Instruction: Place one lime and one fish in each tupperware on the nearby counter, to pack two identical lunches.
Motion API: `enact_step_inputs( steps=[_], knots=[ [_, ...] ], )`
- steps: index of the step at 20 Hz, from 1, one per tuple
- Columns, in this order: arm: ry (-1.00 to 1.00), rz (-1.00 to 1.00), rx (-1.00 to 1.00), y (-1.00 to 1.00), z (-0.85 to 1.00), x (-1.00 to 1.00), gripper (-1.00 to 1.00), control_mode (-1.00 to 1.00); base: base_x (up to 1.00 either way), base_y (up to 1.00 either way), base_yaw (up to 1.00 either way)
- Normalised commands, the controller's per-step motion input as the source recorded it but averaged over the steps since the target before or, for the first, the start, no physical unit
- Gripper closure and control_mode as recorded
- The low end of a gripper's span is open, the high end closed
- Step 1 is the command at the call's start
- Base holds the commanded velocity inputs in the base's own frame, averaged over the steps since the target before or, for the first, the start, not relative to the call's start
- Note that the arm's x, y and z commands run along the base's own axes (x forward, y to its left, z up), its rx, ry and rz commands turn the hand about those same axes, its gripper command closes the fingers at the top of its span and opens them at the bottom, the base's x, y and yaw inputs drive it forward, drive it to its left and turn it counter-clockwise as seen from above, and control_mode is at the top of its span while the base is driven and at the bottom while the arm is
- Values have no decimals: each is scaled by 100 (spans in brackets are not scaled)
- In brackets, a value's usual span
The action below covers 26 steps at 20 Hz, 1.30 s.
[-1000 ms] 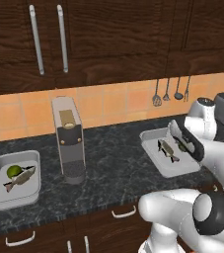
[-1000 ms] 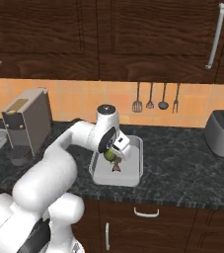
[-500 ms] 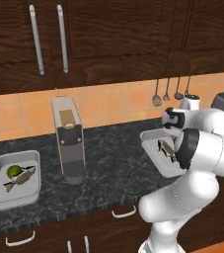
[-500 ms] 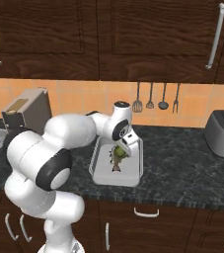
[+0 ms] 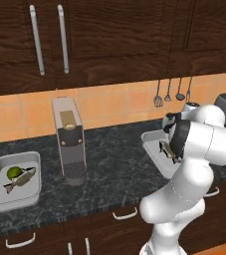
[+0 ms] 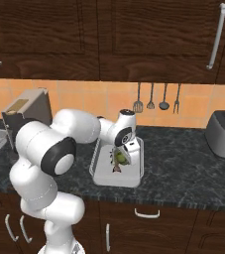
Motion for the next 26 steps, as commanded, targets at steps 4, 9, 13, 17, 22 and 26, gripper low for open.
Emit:
enact_step_inputs(
  steps=[4, 9, 13, 17, 22, 26],
  knots=[
    [0, 0, 0, 0, 0, 0, -100, -100, 0, 0, 0],
    [0, 0, 0, -1, 0, 0, -100, -100, 0, 0, 0],
    [0, 0, 0, -1, 15, -22, -100, -100, 0, 0, 0],
    [-2, 0, 0, 0, 25, -81, -100, -100, 0, 0, 0],
    [0, 3, -6, 22, 41, -65, -100, -100, 0, 0, 0],
    [-7, 27, -17, 96, 62, -44, -100, -100, 0, 0, 0]
  ],
)
